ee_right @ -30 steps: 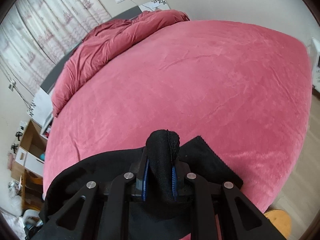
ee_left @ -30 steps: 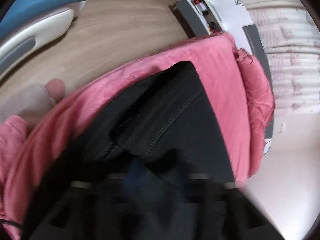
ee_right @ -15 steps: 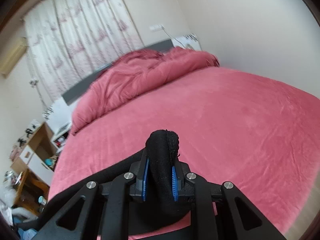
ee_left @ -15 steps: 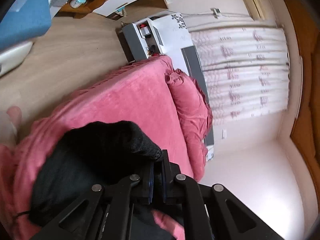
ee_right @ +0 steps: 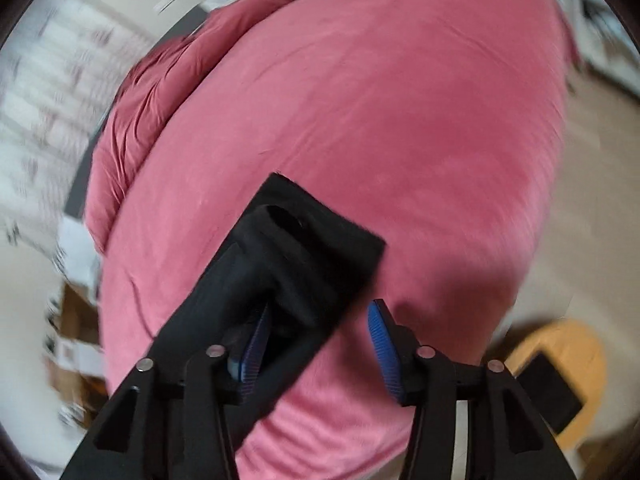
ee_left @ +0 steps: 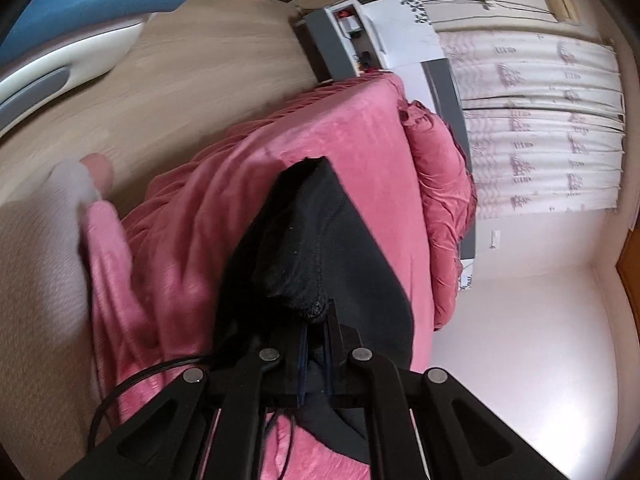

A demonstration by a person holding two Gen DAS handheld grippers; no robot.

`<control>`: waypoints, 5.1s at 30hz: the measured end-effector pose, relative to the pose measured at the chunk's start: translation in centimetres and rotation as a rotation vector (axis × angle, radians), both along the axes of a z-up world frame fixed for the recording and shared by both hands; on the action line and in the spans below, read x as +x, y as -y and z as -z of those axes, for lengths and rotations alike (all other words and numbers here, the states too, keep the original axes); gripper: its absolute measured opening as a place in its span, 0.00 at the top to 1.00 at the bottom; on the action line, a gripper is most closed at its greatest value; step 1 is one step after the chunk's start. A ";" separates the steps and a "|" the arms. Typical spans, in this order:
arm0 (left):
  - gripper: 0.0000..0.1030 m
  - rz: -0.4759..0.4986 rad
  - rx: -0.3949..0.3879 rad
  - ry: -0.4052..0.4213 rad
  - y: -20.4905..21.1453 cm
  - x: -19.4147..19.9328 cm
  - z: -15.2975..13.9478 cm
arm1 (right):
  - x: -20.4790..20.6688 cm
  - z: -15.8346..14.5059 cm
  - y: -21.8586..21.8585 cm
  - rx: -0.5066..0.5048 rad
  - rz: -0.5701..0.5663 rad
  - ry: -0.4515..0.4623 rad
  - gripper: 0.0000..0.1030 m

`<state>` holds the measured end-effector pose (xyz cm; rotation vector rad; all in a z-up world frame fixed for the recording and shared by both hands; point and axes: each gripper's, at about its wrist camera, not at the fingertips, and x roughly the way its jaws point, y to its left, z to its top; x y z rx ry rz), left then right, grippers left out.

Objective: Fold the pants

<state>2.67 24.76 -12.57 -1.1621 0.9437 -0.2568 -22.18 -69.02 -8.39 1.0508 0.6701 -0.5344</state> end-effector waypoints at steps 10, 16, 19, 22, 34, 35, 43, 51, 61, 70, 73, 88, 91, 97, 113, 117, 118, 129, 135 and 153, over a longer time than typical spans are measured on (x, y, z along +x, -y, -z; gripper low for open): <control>0.94 -0.013 -0.027 0.002 0.3 1.4 -0.2 | 2.4 -1.8 -3.3 0.027 -0.026 0.074 0.42; 0.94 -0.010 -0.024 0.020 0.4 1.6 -0.8 | 8.1 -1.5 -1.7 0.038 -0.037 0.001 0.91; 0.94 0.000 -0.011 0.047 0.5 1.5 -1.4 | 10.4 -5.2 -2.4 -0.026 -0.093 0.107 0.92; 0.94 0.017 0.001 0.098 0.3 1.2 -2.4 | 9.7 -11.9 -4.4 -0.238 -0.182 0.399 0.93; 0.94 0.003 -0.030 0.049 -1.0 0.4 -0.6 | 4.4 2.9 0.4 -0.004 0.057 0.013 0.93; 0.94 0.008 -0.026 0.050 -1.0 0.5 -0.7 | 4.3 3.2 0.3 0.002 0.067 0.018 0.93; 0.94 0.021 -0.028 0.147 -0.5 1.0 -4.4 | 4.1 0.2 1.0 -0.012 0.076 0.137 0.93; 0.94 0.040 0.087 0.071 -0.4 -0.5 -3.1 | 3.1 3.8 1.0 0.032 0.170 -0.029 0.93; 0.79 -0.009 0.347 0.073 0.2 -1.7 -5.2 | 6.2 -7.6 -7.4 -0.412 0.224 -0.152 0.74; 0.79 0.018 0.572 0.228 5.2 -0.3 -9.9 | 27.3 -8.6 -26.4 -0.220 -0.755 0.116 0.59; 0.77 0.034 0.671 0.196 5.5 0.0 -10.4 | 32.8 -7.1 -33.8 -0.248 -1.006 0.059 0.59; 0.70 0.511 0.894 0.247 21.5 5.7 -5.9 | 42.0 0.5 -41.6 -0.029 -1.394 -0.182 0.49; 0.70 0.543 0.916 0.209 22.9 6.6 -3.8 | 41.4 1.6 -41.8 0.053 -1.439 -0.199 0.39; 0.70 0.542 0.915 0.196 23.0 6.5 -1.9 | 43.6 4.3 -44.4 0.157 -1.450 -0.210 0.35; 0.70 0.534 0.959 0.180 23.8 6.1 -1.9 | 41.8 4.2 -45.1 0.128 -1.584 -0.311 0.36; 0.70 0.540 0.983 0.181 24.2 5.9 -1.9 | 43.2 4.8 -48.1 0.198 -1.574 -0.206 0.36; 0.70 0.541 0.987 0.182 24.3 5.9 -1.9 | 43.5 5.0 -48.5 0.215 -1.547 -0.178 0.36; 0.69 0.539 1.002 0.186 24.4 5.7 -1.7 | 42.3 5.5 -43.4 0.393 -1.138 0.069 0.88; 0.69 0.544 1.009 0.194 24.4 5.5 -1.6 | 42.3 2.5 -42.7 0.251 -1.049 0.194 0.91; 0.69 0.426 0.952 0.176 17.7 4.2 -3.9 | 35.5 -1.4 -42.8 -0.234 -0.978 0.146 0.51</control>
